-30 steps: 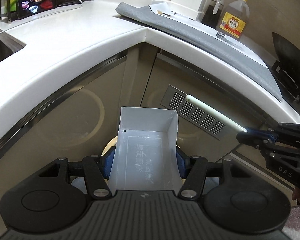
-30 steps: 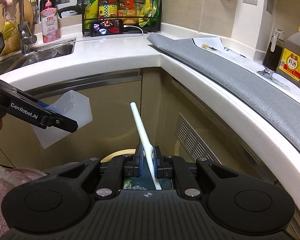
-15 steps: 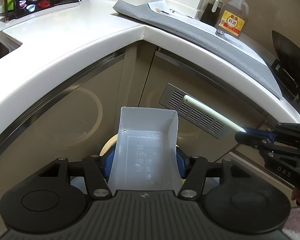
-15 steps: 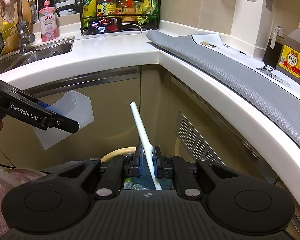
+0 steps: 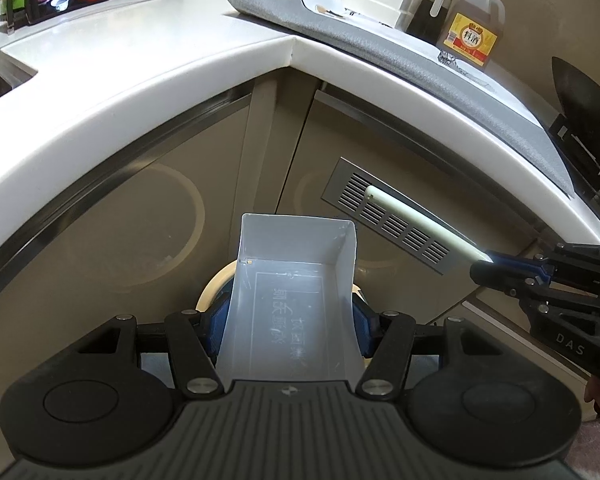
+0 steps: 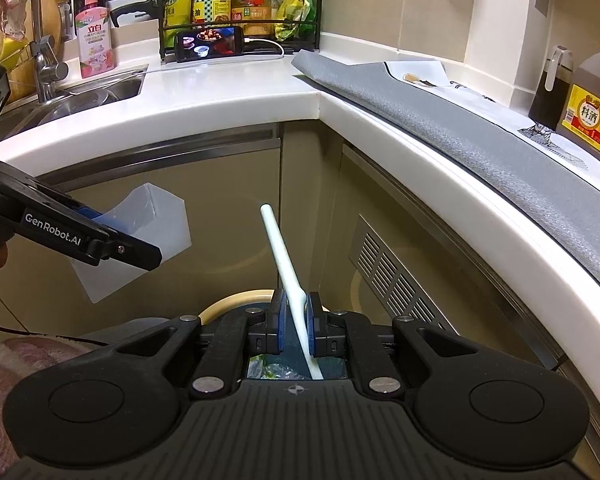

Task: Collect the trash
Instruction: 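Carry the container and toothbrush off the mat down toward the bin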

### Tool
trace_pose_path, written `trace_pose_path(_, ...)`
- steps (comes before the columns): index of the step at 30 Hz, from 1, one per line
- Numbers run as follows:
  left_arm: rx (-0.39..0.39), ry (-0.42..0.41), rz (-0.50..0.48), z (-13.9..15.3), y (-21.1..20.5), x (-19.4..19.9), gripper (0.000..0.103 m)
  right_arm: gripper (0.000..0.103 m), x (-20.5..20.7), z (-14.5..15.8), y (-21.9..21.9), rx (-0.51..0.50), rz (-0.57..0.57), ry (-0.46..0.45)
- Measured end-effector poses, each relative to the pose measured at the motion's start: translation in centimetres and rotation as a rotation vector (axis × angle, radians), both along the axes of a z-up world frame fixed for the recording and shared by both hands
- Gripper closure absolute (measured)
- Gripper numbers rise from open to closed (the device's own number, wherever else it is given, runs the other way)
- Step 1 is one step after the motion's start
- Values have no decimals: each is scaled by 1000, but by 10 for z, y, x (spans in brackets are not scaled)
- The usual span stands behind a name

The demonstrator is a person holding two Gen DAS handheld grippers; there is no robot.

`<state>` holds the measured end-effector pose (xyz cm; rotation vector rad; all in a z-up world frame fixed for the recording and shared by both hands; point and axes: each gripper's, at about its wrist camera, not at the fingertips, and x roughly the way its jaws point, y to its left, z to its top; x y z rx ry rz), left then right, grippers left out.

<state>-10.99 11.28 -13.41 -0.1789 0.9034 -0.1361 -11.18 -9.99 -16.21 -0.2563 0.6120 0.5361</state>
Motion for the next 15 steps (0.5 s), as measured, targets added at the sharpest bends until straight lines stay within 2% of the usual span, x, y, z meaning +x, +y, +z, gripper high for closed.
trace_pose_path(15,28,43,-16,-18,-14,20,38,92,18,-16,8,-18,-14,42)
